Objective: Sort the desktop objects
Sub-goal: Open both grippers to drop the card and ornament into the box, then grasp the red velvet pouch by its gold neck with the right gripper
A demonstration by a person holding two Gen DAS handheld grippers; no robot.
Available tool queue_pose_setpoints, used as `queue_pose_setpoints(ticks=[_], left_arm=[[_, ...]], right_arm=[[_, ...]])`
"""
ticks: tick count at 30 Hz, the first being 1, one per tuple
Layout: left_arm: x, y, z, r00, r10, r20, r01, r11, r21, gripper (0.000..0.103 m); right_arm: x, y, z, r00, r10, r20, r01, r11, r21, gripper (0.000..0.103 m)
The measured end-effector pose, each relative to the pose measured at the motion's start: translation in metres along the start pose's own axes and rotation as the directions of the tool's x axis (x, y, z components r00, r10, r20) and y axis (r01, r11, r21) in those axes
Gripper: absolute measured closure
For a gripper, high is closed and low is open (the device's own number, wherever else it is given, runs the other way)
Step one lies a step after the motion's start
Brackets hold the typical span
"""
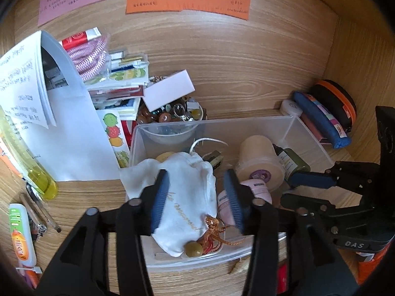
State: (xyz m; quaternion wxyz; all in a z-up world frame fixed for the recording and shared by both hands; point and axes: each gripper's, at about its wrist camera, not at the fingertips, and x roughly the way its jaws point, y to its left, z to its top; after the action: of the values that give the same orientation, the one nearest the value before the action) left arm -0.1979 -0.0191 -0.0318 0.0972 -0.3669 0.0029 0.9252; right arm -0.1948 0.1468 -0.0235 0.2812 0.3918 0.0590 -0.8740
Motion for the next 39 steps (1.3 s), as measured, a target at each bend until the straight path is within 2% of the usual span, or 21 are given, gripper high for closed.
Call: queue_pose_setpoints(ticks=[2, 4, 7, 10, 15, 17, 19, 23, 30, 39], left_arm=[[-0.002, -0.001, 0.001, 1.0, 0.006, 0.006, -0.006, 1.0, 0.003, 0.054], [-0.006, 0.0, 0.002, 1.0, 0.01, 0.01, -0.01, 1.0, -0.003, 0.053], [-0.015, 0.001, 0.001, 1.0, 0.022, 0.02, -0.022, 1.0, -0.016, 0.045], [-0.028, 0.002, -0.003, 0.999, 0.039, 0.038, -0.038, 0.999, -0.022, 0.037], [-0.055, 0.002, -0.016, 0.994, 0.086, 0.066, -0.085, 0.996, -0.017, 0.025], [-0.066, 0.003, -0.023, 0.992, 0.097, 0.077, -0.096, 0.995, -0.017, 0.021], [-0.075, 0.004, -0.029, 0.992, 0.099, 0.084, -0.097, 0.995, -0.022, 0.015], [-0.089, 0.003, -0.044, 0.99, 0.104, 0.095, -0.102, 0.995, -0.023, 0.012], [-0.102, 0.009, -0.071, 0.993, 0.088, 0.082, -0.084, 0.995, -0.057, 0.011], [-0.104, 0.022, -0.099, 0.998, 0.06, 0.029, -0.056, 0.992, -0.113, 0.011]], right_arm=[[-0.003, 0.0, 0.001, 1.0, -0.003, 0.014, 0.003, 1.0, -0.004, 0.064], [-0.007, 0.001, 0.002, 0.999, -0.003, 0.033, 0.003, 1.0, -0.009, 0.064], [-0.011, 0.0, 0.004, 0.999, -0.005, 0.048, 0.006, 1.0, -0.011, 0.06], [-0.015, -0.001, 0.006, 0.998, -0.018, 0.061, 0.019, 1.0, -0.004, 0.05], [-0.031, 0.007, 0.008, 0.995, -0.032, 0.094, 0.033, 0.999, -0.016, 0.047], [-0.042, 0.013, 0.007, 0.993, -0.034, 0.114, 0.037, 0.999, -0.023, 0.036], [-0.053, 0.02, 0.003, 0.99, -0.034, 0.137, 0.039, 0.999, -0.031, 0.031], [-0.069, 0.03, -0.007, 0.986, -0.05, 0.161, 0.059, 0.997, -0.051, 0.031], [-0.075, 0.053, -0.039, 0.991, -0.052, 0.12, 0.062, 0.995, -0.082, 0.024], [-0.046, 0.076, -0.08, 1.0, 0.003, 0.002, -0.003, 0.998, -0.057, 0.024]])
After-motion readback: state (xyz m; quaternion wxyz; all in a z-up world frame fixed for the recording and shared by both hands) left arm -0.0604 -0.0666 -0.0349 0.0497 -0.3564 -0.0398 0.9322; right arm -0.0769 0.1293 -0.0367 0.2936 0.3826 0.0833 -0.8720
